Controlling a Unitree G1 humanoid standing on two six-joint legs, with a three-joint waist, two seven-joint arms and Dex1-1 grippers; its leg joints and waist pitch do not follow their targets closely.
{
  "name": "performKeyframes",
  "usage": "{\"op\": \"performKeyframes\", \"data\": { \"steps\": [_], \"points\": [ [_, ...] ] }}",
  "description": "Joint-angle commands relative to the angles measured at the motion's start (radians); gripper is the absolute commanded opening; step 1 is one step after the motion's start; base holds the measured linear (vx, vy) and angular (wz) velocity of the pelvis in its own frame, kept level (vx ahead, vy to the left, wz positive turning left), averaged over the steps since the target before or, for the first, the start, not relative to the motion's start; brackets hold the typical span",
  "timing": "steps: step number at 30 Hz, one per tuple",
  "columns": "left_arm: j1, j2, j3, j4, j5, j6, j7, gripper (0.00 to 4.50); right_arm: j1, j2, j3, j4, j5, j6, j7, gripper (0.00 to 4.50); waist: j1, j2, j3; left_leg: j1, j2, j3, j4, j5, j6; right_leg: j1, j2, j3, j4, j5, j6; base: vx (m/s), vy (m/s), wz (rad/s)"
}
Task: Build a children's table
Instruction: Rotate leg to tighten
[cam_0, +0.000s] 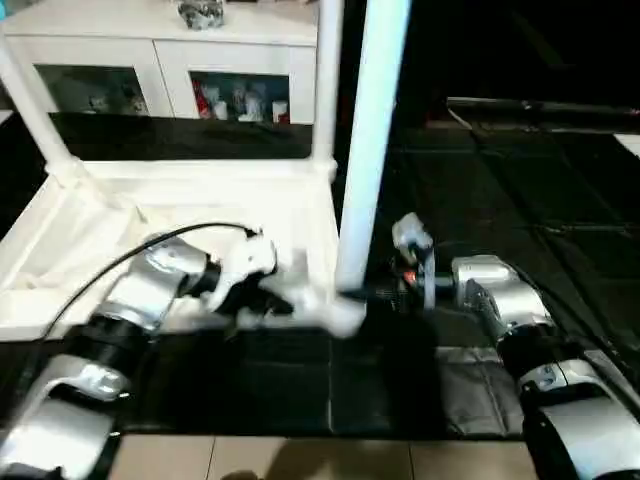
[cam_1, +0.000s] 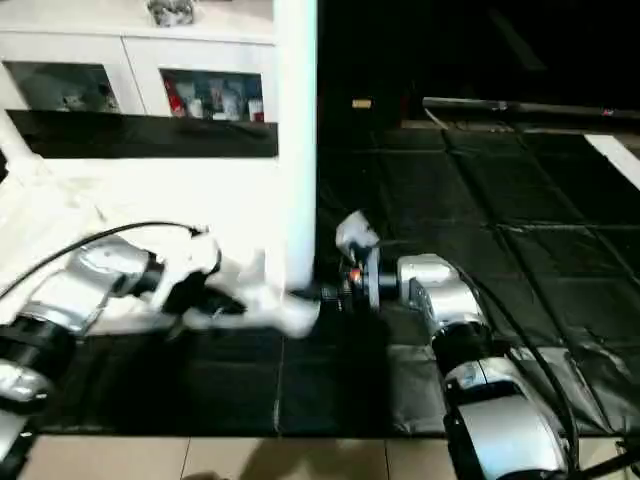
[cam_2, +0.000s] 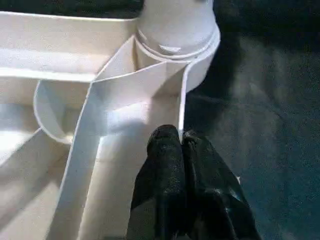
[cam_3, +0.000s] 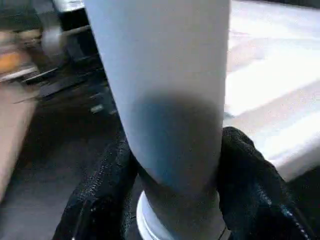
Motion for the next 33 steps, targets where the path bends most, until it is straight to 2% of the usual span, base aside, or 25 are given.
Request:
{"op": "performKeyframes", "data": {
  "steps": [1, 3, 4, 5, 8, 9, 10, 12, 14, 15, 17, 18, 20, 21, 23, 24, 25, 27, 30, 33],
  "points": [
    [-0.019, -0.069, 0.006, 0.007, -0.021, 0.039, 0.074, 0.0, 0.015, 0.045, 0.013, 0.017, -0.038, 0.055, -0.139, 2.03, -0.006, -0.002, -0.049, 0.015, 0.027, -0.016, -0.076, -0.326, -0.018, 0.033, -0.07, 0.052, -0.116, -0.515, -0.122, 0.0, 0.0, 0.0],
    [-0.056, -0.145, 0.074, 0.06, -0.04, 0.104, 0.246, 0.0, 0.031, 0.106, -0.006, 0.002, -0.078, 0.031, -0.361, 1.99, -0.014, -0.001, -0.048, 0.021, 0.025, -0.02, -0.077, -0.353, -0.036, 0.028, -0.071, 0.047, -0.124, -0.563, -0.098, 0.0, 0.0, 0.0],
    [-0.056, -0.145, 0.074, 0.06, -0.04, 0.104, 0.246, 0.0, 0.031, 0.106, -0.006, 0.002, -0.078, 0.031, -0.361, 1.98, -0.015, -0.002, -0.048, 0.024, 0.023, -0.021, -0.077, -0.36, -0.037, 0.027, -0.071, 0.046, -0.128, -0.574, -0.092, 0.0, 0.0, 0.0],
    [-0.078, -0.184, 0.109, 0.092, -0.048, 0.112, 0.338, 0.0, 0.027, 0.149, -0.024, -0.01, -0.079, 0.036, -0.45, 1.96, -0.02, -0.003, -0.05, 0.021, 0.022, -0.023, -0.078, -0.361, -0.032, 0.031, -0.072, 0.045, -0.129, -0.574, -0.086, 0.0, 0.0, 0.0],
    [-0.102, -0.231, 0.139, 0.115, -0.058, 0.123, 0.415, 0.0, 0.008, 0.203, -0.043, -0.023, -0.058, 0.078, -0.523, 1.96, -0.026, 0.0, -0.057, 0.015, 0.023, -0.025, -0.083, -0.337, -0.024, 0.038, -0.068, 0.045, -0.125, -0.499, -0.098, 0.0, 0.0, 0.0],
    [-0.105, -0.237, 0.143, 0.118, -0.059, 0.123, 0.424, 0.0, 0.006, 0.209, -0.042, -0.026, -0.055, 0.082, -0.526, 1.96, -0.024, 0.0, -0.06, 0.01, 0.025, -0.024, -0.085, -0.306, -0.01, 0.042, -0.067, 0.048, -0.118, -0.409, -0.117, 0.0, 0.0, 0.0],
    [-0.109, -0.245, 0.141, 0.117, -0.056, 0.118, 0.426, 0.0, 0.01, 0.218, -0.029, -0.037, -0.047, 0.08, -0.488, 1.96, -0.024, 0.0, -0.061, 0.01, 0.025, -0.022, -0.085, -0.299, -0.006, 0.042, -0.066, 0.05, -0.115, -0.381, -0.124, 0.0, 0.0, 0.0],
    [-0.107, -0.242, 0.128, 0.109, -0.047, 0.108, 0.412, 0.0, 0.018, 0.223, -0.024, -0.047, -0.04, 0.071, -0.457, 2.61, -0.023, 0.0, -0.062, 0.012, 0.025, -0.018, -0.083, -0.286, 0.003, 0.04, -0.065, 0.054, -0.11, -0.318, -0.149, 0.0, 0.0, 0.0],
    [-0.099, -0.231, 0.109, 0.094, -0.037, 0.098, 0.383, 0.0, 0.027, 0.22, -0.02, -0.054, -0.03, 0.064, -0.421, 2.61, -0.021, -0.001, -0.061, 0.012, 0.025, -0.016, -0.081, -0.277, 0.012, 0.041, -0.066, 0.056, -0.107, -0.298, -0.162, 0.0, 0.0, 0.0],
    [-0.09, -0.22, 0.098, 0.078, -0.031, 0.095, 0.358, 0.0, 0.036, 0.215, -0.013, -0.064, -0.03, 0.06, -0.405, 2.72, -0.017, 0.0, -0.064, 0.008, 0.023, -0.014, -0.079, -0.244, 0.023, 0.047, -0.067, 0.057, -0.104, -0.265, -0.166, 0.0, 0.0, 0.0],
    [-0.081, -0.208, 0.091, 0.064, -0.025, 0.095, 0.337, 0.0, 0.048, 0.209, -0.006, -0.077, -0.036, 0.054, -0.397, 3.03, -0.016, 0.0, -0.066, 0.005, 0.023, -0.013, -0.079, -0.207, 0.029, 0.05, -0.066, 0.057, -0.098, -0.22, -0.175, 0.0, 0.0, 0.0],
    [-0.071, -0.194, 0.084, 0.055, -0.022, 0.09, 0.314, 0.0, 0.06, 0.194, 0.001, -0.088, -0.044, 0.045, -0.384, 3.09, -0.016, 0.003, -0.067, 0.003, 0.023, -0.013, -0.078, -0.189, 0.03, 0.053, -0.066, 0.057, -0.095, -0.191, -0.183, 0.0, 0.0, 0.0],
    [-0.053, -0.169, 0.069, 0.037, -0.016, 0.066, 0.273, 0.0, 0.084, 0.152, 0.02, -0.106, -0.064, 0.025, -0.352, 3.15, -0.016, 0.001, -0.069, 0.001, 0.025, -0.013, -0.077, -0.174, 0.034, 0.055, -0.065, 0.056, -0.091, -0.155, -0.191, 0.0, 0.0, 0.0],
    [-0.038, -0.149, 0.059, 0.019, -0.016, 0.059, 0.24, 0.0, 0.103, 0.114, 0.03, -0.125, -0.074, 0.018, -0.325, 3.29, -0.017, -0.002, -0.073, -0.005, 0.025, -0.014, -0.073, -0.137, 0.049, 0.06, -0.063, 0.054, -0.08, -0.074, -0.208, 0.0, 0.0, 0.0],
    [-0.03, -0.138, 0.055, 0.009, -0.02, 0.063, 0.222, 0.0, 0.114, 0.091, 0.03, -0.14, -0.069, 0.02, -0.302, 3.45, -0.017, -0.001, -0.077, -0.005, 0.025, -0.012, -0.068, -0.102, 0.06, 0.061, -0.062, 0.054, -0.072, -0.009, -0.229, 0.0, 0.0, 0.0],
    [-0.022, -0.124, 0.048, 0.002, -0.023, 0.051, 0.198, 0.0, 0.127, 0.066, 0.027, -0.16, -0.059, 0.023, -0.266, 3.55, -0.017, -0.002, -0.079, -0.006, 0.023, -0.009, -0.063, -0.077, 0.084, 0.06, -0.058, 0.054, -0.066, 0.049, -0.247, 0.0, 0.0, 0.0],
    [-0.021, -0.123, 0.047, 0.001, -0.024, 0.049, 0.195, 0.0, 0.128, 0.063, 0.027, -0.163, -0.057, 0.024, -0.262, 3.59, -0.014, 0.003, -0.079, -0.004, 0.022, -0.008, -0.061, -0.073, 0.09, 0.059, -0.058, 0.054, -0.066, 0.061, -0.253, 0.0, 0.0, 0.0],
    [-0.003, -0.085, 0.027, -0.008, -0.021, 0.032, 0.136, 0.0, 0.146, -0.004, 0.012, -0.185, -0.03, 0.022, -0.167, 3.83, -0.013, 0.004, -0.075, -0.005, 0.025, -0.006, -0.062, -0.094, 0.095, 0.057, -0.056, 0.052, -0.067, 0.044, -0.26, 0.0, 0.0, 0.0],
    [0.018, -0.04, 0.007, -0.033, -0.024, 0.042, 0.059, 0.0, 0.169, -0.088, 0.003, -0.21, -0.011, 0.013, -0.053, 4.11, -0.005, 0.006, -0.069, 0.001, 0.031, -0.005, -0.066, -0.168, 0.07, 0.055, -0.06, 0.052, -0.081, -0.073, -0.244, 0.0, 0.0, 0.0],
    [0.025, -0.012, -0.004, -0.039, -0.02, 0.029, 0.03, 0.0, 0.174, -0.119, -0.015, -0.224, 0.011, 0.019, -0.016, 4.35, -0.004, 0.004, -0.068, -0.001, 0.029, -0.007, -0.068, -0.18, 0.057, 0.056, -0.06, 0.053, -0.084, -0.118, -0.228, 0.0, 0.0, 0.0]
  ]
}}
